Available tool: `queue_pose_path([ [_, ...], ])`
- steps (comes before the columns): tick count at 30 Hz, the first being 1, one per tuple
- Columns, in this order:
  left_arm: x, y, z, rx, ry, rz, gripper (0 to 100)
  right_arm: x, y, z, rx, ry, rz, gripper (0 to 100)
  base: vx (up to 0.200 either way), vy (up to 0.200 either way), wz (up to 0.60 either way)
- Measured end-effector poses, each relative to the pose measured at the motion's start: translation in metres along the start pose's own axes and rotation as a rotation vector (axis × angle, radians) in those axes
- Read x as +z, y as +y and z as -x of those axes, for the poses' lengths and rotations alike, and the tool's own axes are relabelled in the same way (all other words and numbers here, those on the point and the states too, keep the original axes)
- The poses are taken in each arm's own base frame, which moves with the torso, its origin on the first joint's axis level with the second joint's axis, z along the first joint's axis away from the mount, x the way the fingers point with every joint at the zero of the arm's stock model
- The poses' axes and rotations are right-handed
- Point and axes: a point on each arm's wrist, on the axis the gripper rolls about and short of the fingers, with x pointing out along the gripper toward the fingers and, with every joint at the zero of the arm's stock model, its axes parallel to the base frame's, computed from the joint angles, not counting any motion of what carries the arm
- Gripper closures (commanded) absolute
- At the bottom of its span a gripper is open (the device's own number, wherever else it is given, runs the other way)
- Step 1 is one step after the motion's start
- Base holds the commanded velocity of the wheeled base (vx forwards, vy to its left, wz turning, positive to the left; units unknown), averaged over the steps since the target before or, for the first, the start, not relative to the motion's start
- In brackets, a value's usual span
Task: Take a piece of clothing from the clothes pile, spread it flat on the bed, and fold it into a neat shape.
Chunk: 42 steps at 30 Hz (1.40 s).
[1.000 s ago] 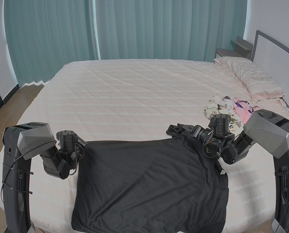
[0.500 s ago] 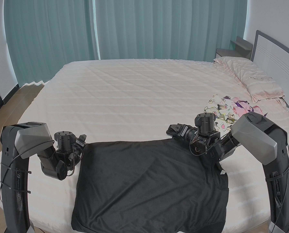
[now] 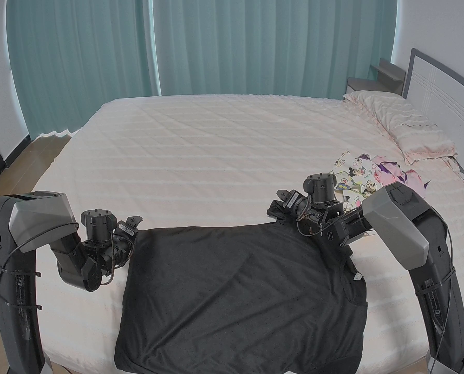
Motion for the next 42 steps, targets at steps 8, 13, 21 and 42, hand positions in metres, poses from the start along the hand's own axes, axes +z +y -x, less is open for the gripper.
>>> queue_pose_path([
  [8,0.0,-0.001,0.001,-0.001,-0.001,-0.004,0,0.004,-0.003,-0.012,-0.029,0.025,-0.002,0,0.0,0.0,0.0],
  [13,-0.002,-0.001,0.002,0.0,0.002,-0.006,0,0.002,-0.001,-0.019,-0.037,0.025,-0.002,100,0.0,0.0,0.0],
  [21,-0.003,-0.001,0.002,0.0,0.002,-0.009,0,-0.004,-0.006,-0.028,-0.061,0.043,0.003,100,0.0,0.0,0.0],
  [42,-0.005,-0.003,0.001,-0.003,0.0,-0.032,0,0.05,-0.015,-0.032,0.002,-0.126,-0.04,100,0.0,0.0,0.0],
])
